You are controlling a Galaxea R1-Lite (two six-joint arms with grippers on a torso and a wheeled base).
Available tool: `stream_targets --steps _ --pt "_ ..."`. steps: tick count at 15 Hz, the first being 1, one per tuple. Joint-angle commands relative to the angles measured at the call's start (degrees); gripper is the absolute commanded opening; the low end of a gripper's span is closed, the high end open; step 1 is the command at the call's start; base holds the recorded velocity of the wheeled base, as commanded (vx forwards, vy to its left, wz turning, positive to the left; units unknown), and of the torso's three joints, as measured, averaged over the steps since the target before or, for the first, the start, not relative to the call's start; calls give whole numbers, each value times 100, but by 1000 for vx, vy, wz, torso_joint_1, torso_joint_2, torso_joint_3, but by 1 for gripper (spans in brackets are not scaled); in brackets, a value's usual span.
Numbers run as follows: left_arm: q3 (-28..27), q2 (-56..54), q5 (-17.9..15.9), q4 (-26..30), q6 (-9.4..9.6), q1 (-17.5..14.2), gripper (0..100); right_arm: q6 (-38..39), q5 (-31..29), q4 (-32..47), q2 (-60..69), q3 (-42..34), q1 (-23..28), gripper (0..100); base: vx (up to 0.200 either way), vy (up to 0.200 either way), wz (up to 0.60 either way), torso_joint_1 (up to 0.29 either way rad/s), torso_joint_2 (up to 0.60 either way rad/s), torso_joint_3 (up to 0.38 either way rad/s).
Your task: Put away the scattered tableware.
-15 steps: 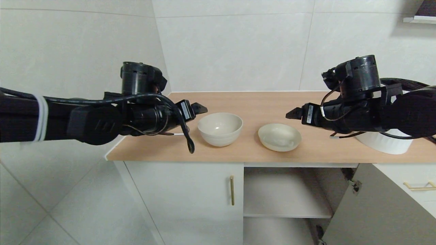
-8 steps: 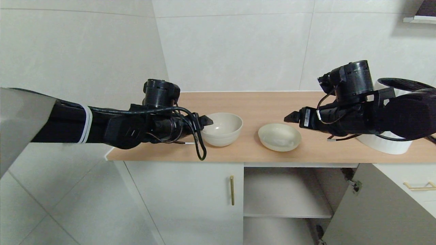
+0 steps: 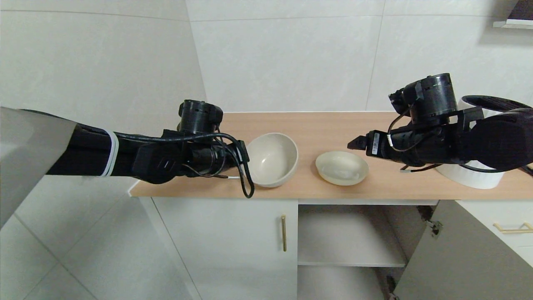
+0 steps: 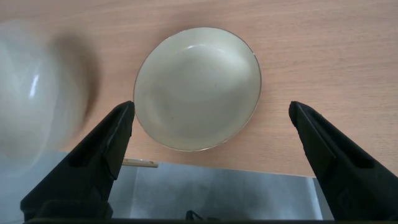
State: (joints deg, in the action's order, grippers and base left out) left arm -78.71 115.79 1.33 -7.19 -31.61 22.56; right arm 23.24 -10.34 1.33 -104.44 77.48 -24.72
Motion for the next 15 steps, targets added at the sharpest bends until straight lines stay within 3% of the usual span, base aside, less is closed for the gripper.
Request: stream_targets --steps 1,4,9,15 --pt "-4 -126 8 -19 -56 2 0 6 -3 -1 -7 39 3 100 0 0 0 0 0 0" --pt "14 -241 -1 -19 -56 2 0 6 -126 43 -235 197 3 100 0 0 0 0 0 0" --pt "181 -452 -212 -1 -47 55 0 -12 -961 43 -956 505 29 100 0 0 0 0 0 0" --pt "269 -557 -326 -10 -47 55 0 -100 -1058 52 -1307 592 240 100 0 0 0 0 0 0"
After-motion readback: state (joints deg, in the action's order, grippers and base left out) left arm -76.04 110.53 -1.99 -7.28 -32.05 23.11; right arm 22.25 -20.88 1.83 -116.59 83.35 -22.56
